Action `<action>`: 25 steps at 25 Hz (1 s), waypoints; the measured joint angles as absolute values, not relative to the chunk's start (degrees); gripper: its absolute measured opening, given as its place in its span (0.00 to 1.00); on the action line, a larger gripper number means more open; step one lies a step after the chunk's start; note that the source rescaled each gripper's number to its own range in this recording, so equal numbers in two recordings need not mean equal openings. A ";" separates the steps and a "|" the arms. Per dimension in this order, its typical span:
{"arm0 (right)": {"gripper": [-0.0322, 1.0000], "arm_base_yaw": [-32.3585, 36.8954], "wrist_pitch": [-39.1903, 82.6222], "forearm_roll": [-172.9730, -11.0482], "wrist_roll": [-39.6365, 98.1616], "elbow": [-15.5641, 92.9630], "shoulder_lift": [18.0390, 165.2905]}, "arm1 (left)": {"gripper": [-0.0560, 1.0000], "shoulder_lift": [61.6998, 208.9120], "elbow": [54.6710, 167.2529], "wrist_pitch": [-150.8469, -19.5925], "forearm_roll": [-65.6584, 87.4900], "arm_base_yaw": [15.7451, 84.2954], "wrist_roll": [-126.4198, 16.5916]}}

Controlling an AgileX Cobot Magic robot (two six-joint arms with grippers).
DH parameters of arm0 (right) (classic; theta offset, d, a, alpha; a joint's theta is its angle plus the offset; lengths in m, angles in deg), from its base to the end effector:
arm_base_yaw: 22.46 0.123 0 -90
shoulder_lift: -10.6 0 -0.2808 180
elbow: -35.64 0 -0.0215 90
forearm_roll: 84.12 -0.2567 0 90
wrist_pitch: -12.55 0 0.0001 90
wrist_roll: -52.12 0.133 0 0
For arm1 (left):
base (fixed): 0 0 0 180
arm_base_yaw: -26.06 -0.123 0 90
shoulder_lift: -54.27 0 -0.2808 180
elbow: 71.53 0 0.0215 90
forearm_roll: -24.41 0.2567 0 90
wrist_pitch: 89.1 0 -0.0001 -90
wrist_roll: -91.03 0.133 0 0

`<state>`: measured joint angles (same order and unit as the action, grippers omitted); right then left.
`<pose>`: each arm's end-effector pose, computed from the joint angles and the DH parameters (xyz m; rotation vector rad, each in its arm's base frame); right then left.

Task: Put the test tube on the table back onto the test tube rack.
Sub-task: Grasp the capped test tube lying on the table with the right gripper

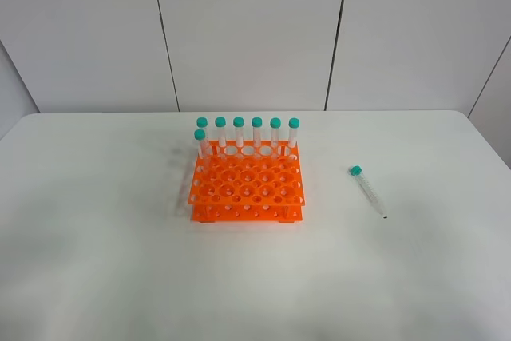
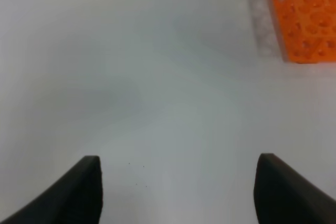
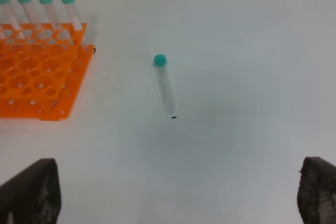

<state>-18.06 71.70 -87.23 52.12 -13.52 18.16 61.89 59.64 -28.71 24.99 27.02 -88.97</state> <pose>0.0434 0.0096 0.2608 -0.0790 2.0214 0.1134 0.0424 0.0005 0.2599 0.0167 2.0391 0.0016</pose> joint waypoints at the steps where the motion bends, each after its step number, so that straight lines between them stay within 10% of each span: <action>1: 1.00 -18.06 71.70 -87.23 52.12 -13.52 18.16 | 0.82 61.89 59.64 -28.71 24.99 27.02 -88.97; 14: 1.00 -18.06 71.70 -87.23 52.12 -13.33 19.66 | 0.82 61.89 59.64 -28.71 24.99 27.02 -88.97; 25: 1.00 -18.06 71.50 -88.05 51.44 0.98 63.60 | 0.82 61.89 59.64 -28.71 24.99 27.02 -88.97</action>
